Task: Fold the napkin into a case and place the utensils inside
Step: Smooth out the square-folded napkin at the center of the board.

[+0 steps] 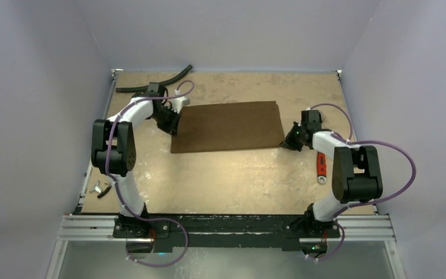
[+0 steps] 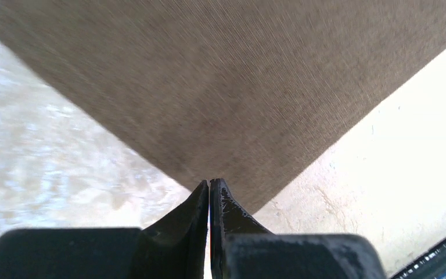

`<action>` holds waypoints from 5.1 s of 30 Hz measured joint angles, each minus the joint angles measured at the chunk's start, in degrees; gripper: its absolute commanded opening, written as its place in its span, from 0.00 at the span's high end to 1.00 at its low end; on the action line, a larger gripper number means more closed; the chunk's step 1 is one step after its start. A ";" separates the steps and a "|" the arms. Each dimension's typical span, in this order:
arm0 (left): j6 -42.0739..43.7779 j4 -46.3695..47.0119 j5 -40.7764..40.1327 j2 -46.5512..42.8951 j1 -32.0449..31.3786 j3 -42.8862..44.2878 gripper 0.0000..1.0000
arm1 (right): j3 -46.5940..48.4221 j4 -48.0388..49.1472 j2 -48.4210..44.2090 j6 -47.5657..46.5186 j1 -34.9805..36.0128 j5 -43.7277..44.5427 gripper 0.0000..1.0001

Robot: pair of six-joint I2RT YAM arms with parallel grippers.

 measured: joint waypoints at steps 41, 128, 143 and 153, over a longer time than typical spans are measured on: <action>-7.08 16.98 4.98 -0.46 8.72 -8.87 1.00 | 33.29 1.77 18.67 0.37 31.95 -7.50 0.98; -13.57 9.88 7.93 2.40 12.68 1.86 0.83 | 68.17 -8.04 35.54 -2.93 27.69 -10.45 0.47; -20.22 11.39 9.29 11.82 9.16 8.02 1.00 | 59.45 -9.16 39.26 -6.16 25.00 -5.81 0.76; -19.93 13.16 5.01 12.35 5.53 10.75 1.00 | 57.75 -2.45 39.26 -4.04 21.35 -13.09 0.81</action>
